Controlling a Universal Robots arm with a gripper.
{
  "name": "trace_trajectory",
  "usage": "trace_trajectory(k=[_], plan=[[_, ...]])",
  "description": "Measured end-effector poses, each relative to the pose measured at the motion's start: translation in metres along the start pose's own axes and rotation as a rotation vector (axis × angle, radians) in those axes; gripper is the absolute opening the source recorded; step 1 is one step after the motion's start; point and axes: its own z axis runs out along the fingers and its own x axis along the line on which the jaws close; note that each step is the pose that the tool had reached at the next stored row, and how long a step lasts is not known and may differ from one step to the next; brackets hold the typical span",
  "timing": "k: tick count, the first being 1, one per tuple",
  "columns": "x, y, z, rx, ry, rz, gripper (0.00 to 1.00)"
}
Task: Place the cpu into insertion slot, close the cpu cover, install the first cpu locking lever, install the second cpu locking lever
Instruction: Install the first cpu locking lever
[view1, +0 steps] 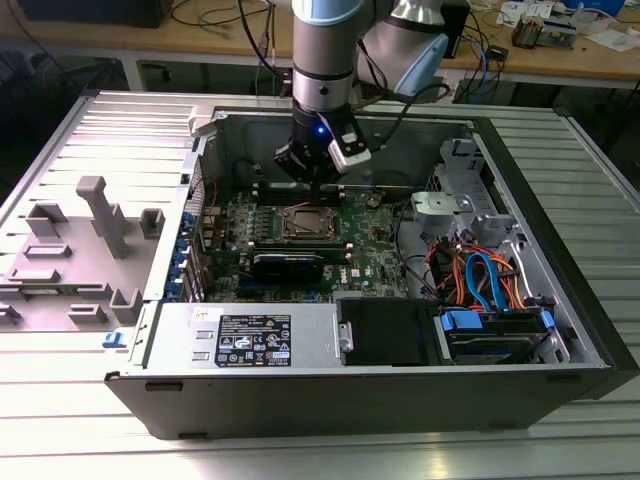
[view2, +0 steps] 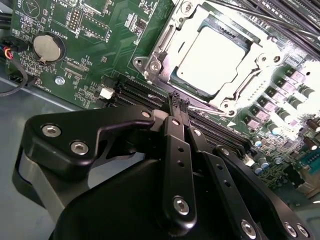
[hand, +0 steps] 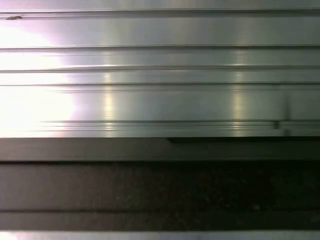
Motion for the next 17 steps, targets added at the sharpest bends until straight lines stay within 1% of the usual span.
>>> trace_trajectory(k=[9,15,17], plan=[[-0.0050,-0.0001,0.0075,0.0004,-0.0002,0.000,0.11],[-0.0057,-0.0001,0.0110,0.0005,-0.0004,0.000,0.11],[-0.0057,-0.0002,0.0112,0.0007,-0.0003,0.000,0.11]])
